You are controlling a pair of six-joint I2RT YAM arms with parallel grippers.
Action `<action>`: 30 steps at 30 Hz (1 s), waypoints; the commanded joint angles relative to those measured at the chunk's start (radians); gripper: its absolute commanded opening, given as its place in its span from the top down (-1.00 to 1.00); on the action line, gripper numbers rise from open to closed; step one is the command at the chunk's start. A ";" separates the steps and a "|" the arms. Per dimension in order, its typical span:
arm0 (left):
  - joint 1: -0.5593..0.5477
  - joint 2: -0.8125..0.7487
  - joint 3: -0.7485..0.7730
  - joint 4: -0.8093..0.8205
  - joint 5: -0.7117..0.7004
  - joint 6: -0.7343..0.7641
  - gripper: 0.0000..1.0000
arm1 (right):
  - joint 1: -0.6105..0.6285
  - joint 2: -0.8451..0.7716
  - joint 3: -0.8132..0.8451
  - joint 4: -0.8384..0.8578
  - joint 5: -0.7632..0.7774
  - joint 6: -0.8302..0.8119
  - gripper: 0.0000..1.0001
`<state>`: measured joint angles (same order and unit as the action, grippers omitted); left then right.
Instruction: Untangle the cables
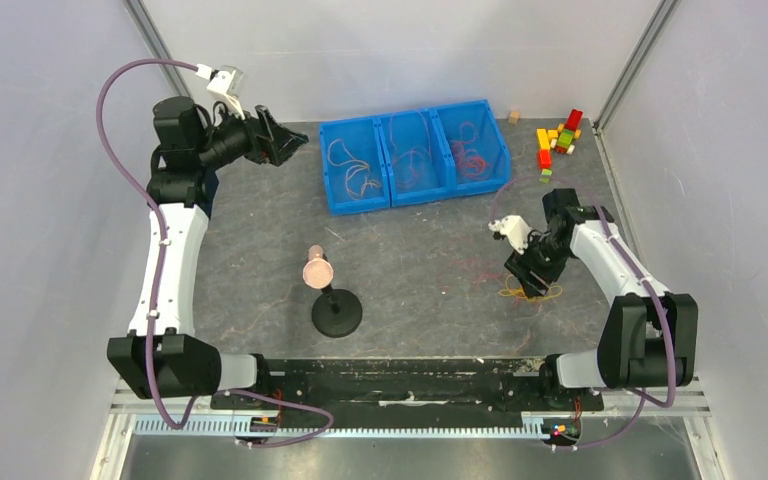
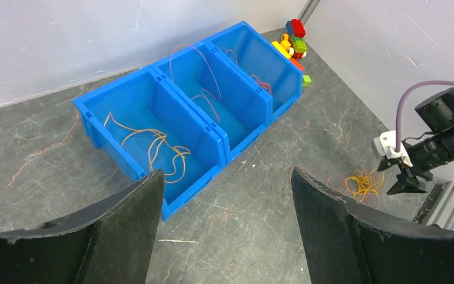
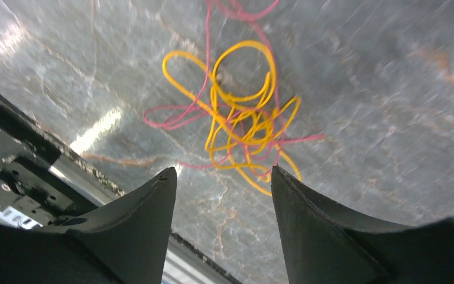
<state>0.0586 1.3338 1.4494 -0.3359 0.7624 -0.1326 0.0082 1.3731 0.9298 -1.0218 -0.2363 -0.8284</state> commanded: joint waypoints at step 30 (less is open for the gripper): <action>-0.004 -0.035 0.011 0.015 -0.012 0.011 -0.71 | 0.359 0.205 0.266 0.345 -0.238 0.448 1.00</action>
<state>0.0586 1.3228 1.4494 -0.3382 0.7589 -0.1326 0.3679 1.6638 1.0859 -0.6945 -0.4175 -0.3950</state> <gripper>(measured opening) 0.851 0.015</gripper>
